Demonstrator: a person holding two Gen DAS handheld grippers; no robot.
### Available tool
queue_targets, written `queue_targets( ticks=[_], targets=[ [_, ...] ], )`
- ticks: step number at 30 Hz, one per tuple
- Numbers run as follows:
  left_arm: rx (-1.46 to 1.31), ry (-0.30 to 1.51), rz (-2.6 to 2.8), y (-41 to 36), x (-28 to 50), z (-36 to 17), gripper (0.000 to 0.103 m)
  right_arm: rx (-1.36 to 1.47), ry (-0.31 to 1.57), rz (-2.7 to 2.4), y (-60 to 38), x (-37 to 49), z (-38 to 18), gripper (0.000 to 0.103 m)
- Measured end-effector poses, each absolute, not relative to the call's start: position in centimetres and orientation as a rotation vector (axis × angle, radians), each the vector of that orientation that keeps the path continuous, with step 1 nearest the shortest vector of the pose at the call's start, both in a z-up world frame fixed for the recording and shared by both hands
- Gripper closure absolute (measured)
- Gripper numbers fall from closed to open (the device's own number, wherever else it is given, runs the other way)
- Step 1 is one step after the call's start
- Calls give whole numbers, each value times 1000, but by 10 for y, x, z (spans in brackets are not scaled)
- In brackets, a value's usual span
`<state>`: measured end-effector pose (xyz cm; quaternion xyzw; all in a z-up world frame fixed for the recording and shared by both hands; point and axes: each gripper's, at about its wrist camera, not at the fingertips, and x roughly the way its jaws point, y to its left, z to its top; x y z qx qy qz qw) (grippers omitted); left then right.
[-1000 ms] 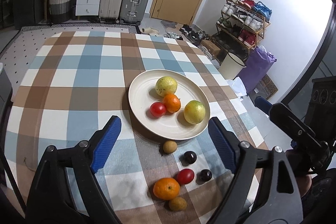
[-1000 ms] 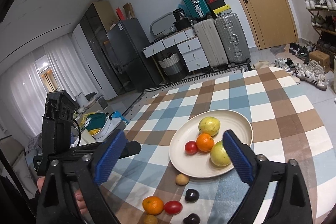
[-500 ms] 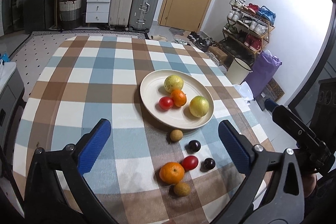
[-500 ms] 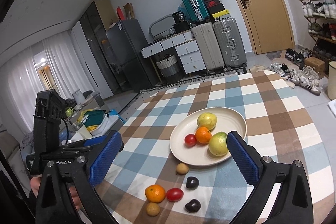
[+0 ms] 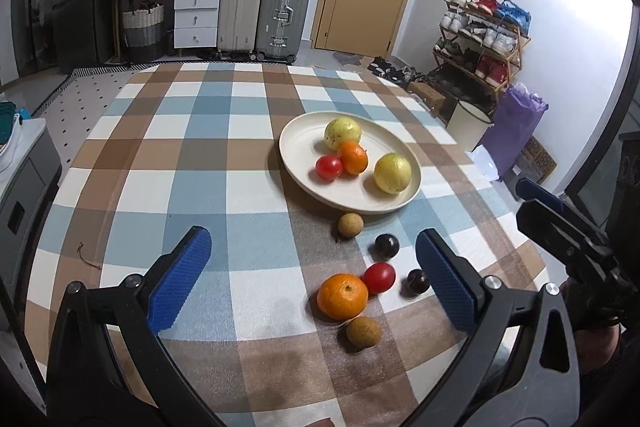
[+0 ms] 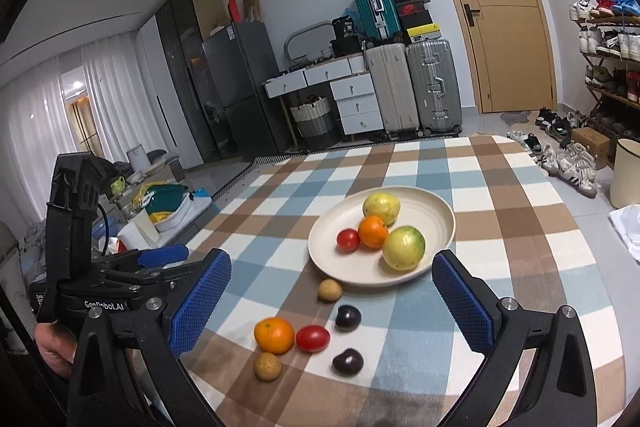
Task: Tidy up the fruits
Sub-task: 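Withdraw both grippers from the plate toward the remaining fruits, then lower the left gripper onto the loose orange and close it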
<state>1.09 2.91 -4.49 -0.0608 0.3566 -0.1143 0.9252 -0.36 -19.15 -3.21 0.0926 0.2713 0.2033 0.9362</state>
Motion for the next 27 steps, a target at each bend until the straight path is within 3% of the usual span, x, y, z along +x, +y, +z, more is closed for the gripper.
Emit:
queue_targets(
  ticks=[27],
  targets=[
    [-129,933,-313,13,49,-122,1,187,687,419,-188,0,-85,1]
  ],
)
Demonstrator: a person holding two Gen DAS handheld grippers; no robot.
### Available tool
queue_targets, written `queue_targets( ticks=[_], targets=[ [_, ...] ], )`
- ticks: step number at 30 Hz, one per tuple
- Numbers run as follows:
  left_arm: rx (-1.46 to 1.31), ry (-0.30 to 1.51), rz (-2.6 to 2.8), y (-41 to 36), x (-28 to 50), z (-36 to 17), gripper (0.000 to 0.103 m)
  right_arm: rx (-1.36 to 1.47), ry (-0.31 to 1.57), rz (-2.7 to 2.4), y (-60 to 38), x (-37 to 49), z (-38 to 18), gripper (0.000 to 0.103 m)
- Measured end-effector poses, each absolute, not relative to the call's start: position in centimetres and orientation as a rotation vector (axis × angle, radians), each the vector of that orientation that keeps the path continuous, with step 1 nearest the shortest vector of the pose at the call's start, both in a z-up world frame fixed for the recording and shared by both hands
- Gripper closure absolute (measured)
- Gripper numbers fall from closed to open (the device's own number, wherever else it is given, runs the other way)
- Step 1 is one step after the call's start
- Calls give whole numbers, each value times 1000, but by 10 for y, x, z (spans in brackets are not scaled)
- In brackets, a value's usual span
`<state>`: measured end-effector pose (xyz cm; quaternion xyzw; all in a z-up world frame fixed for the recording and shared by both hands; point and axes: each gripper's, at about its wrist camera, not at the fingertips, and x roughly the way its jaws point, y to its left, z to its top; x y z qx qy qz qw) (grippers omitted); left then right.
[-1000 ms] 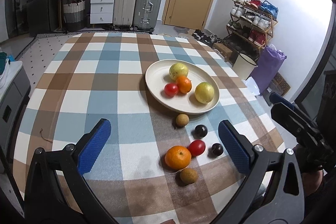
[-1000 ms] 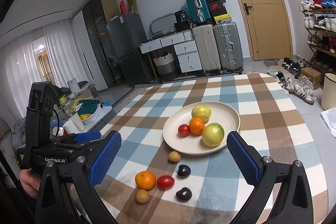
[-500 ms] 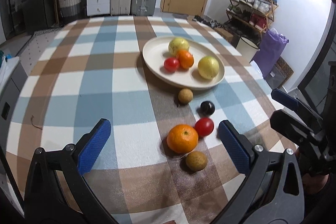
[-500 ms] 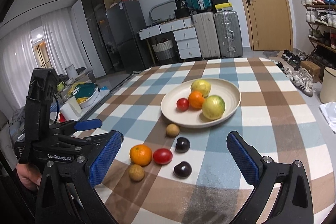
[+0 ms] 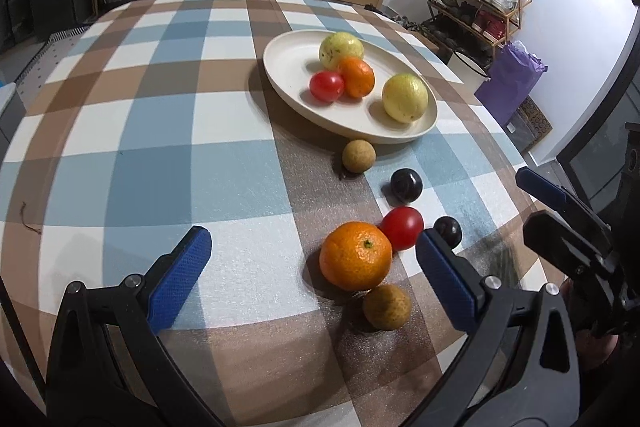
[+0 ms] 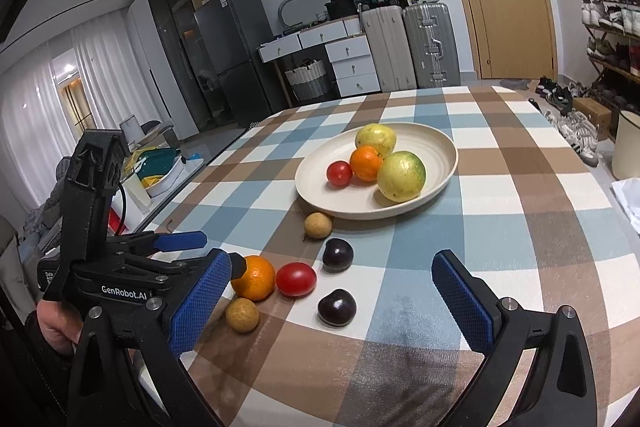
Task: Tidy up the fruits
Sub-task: 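Lower the left gripper onto the loose orange and close it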
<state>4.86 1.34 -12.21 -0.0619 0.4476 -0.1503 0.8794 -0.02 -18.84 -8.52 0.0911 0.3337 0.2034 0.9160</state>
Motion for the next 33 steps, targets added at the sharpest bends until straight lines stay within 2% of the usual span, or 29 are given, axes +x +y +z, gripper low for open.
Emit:
queue_targets(
  ticks=[3,9,11,15,17,33],
  targets=[
    [-153,946,-328,13,53,-127,2,193,693,418,-190,2,-88,1],
    [-217,969,-357,19,58,-132,28,218,703,413,-196,5,-95,1],
    [-215,975,-386,17,58,-133,41,232,705,411,-199,5,-96,1],
    [-212,969,-437,10,56,-131,57,246,702,417,-201,4,-96,1],
    [-222,973,-471,7,56,-131,69,246,701,419,-200,3,-95,1],
    [-229,969,-462,12,49,-129,71,250,687,409,-204,-2,-92,1]
  ],
)
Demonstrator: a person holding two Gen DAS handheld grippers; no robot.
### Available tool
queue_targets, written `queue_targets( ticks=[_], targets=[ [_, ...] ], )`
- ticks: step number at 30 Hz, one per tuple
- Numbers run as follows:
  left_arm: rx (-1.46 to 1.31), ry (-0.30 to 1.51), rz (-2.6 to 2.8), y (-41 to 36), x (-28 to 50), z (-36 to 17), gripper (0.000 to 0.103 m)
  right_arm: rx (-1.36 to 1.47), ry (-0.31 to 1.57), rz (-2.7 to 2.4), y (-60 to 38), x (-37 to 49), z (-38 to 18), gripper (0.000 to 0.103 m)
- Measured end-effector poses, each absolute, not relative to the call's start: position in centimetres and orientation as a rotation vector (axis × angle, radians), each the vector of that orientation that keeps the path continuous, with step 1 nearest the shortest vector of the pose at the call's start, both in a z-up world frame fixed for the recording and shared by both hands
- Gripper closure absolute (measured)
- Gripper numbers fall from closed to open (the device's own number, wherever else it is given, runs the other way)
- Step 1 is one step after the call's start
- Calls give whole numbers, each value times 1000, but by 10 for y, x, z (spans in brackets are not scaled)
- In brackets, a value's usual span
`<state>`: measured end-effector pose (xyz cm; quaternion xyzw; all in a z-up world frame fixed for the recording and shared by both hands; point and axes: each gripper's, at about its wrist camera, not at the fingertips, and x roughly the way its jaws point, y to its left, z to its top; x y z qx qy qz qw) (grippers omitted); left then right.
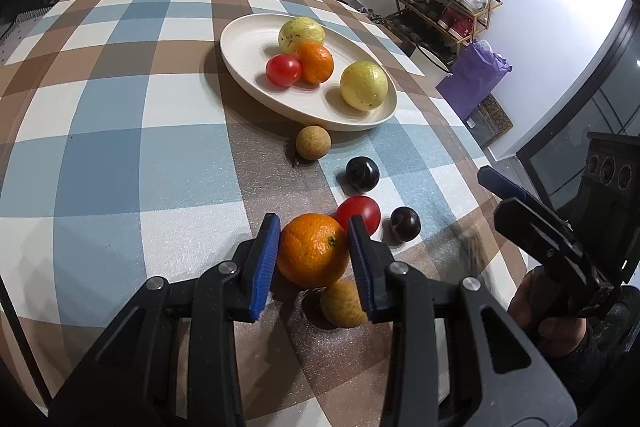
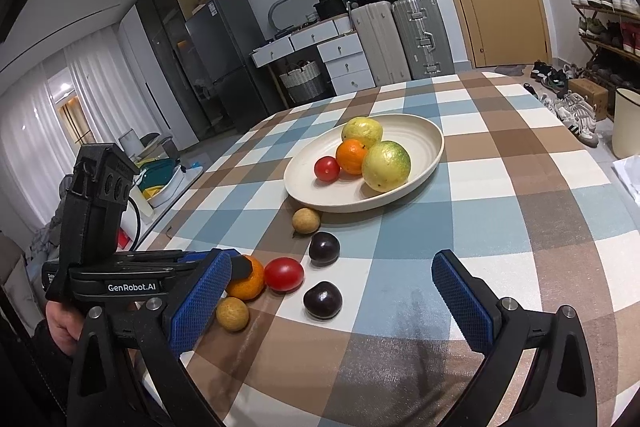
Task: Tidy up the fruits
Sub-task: 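Lower the left gripper onto the loose orange and close it, then lift the orange with the left gripper while the right gripper grasps a dark plum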
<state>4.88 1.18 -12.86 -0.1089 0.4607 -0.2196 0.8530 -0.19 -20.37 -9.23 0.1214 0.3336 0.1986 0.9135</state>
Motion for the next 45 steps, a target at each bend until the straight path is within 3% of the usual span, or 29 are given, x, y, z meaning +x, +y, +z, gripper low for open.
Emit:
queue_targets(
  ticks=[29,31,33,38,42,45],
  targets=[
    [-310,843,-439,69,29,-73,71,213,840,429,-184,15,-112,1],
    [-316,840,-435,72,30,-71,71,188,858,440,-179,16,-114,5],
    [-324,837,-435,74,31,-70,71,152,872,455,-173,16,-115,17],
    [-327,833,-437,78,30,-69,71,60,870,423,-162,15,-114,26],
    [-336,826,-439,82,31,-67,71,33,904,430,-157,18,-118,49],
    [-340,822,-441,85,33,-66,71,18,933,430,-155,20,-124,61]
  ],
)
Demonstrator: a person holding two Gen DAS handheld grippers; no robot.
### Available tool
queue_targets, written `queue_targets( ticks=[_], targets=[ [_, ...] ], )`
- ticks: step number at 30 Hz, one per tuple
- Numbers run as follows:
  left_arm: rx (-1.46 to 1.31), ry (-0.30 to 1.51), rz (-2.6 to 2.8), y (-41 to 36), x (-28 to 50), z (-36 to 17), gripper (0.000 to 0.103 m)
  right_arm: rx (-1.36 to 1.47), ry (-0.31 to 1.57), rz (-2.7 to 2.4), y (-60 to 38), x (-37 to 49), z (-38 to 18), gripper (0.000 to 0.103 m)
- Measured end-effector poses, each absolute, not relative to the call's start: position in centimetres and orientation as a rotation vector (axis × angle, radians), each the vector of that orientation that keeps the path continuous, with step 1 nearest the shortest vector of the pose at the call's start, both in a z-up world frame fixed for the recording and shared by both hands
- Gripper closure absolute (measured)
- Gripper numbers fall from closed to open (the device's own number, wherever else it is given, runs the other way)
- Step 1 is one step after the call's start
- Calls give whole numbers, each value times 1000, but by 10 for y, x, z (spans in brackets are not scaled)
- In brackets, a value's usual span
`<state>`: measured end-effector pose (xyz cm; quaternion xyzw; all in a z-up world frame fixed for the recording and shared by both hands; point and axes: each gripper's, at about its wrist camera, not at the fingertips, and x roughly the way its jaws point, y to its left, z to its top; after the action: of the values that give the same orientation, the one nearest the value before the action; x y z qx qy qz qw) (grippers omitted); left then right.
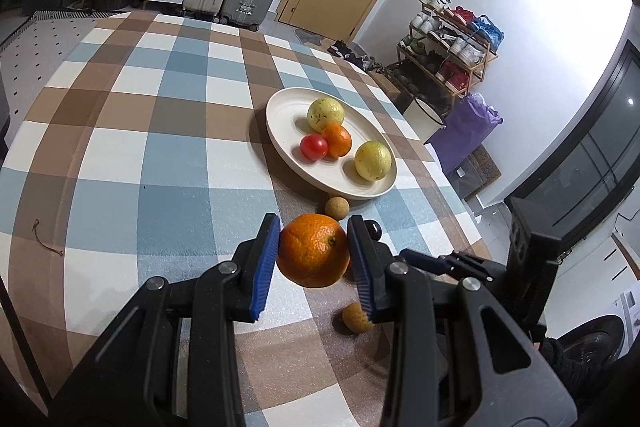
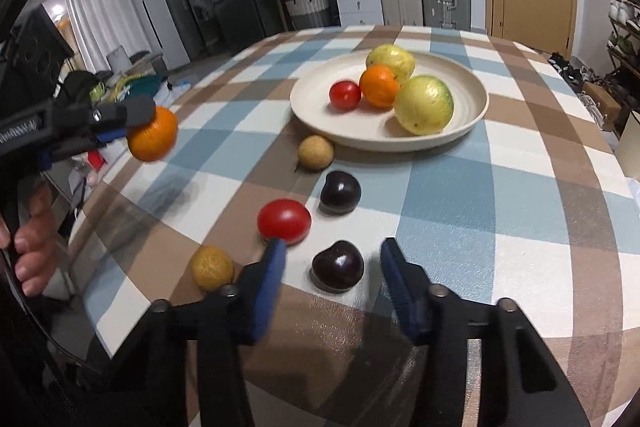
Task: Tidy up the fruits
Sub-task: 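Lift the orange with the left gripper while the right gripper grasps a dark plum, then carry the orange and plum onto the plate and open both grippers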
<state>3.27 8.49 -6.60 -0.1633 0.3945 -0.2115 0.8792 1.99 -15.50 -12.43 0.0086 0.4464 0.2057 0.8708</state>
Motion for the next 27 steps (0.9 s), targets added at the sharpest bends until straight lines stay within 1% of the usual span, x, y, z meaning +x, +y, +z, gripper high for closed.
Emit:
queue_targets(
  ticks=[3,4,5,20,27],
  targets=[
    [-345,819,-443,86,35,-65,71,29,941,448,-156,21,-127,69],
    [-346,817,-444,87,35,-64,71,46,929,454,-159,21,-125,75],
    [-346,818,-444,86,37,-64,71,62,925,459,-161,22,-124,76],
    [-335,842,-488,68,69,-64,71,143,785,484,-172,31,-83,77],
    [-322,857,-510,53,96,-65,71,205,767,514,-177,52,-72,77]
  ],
)
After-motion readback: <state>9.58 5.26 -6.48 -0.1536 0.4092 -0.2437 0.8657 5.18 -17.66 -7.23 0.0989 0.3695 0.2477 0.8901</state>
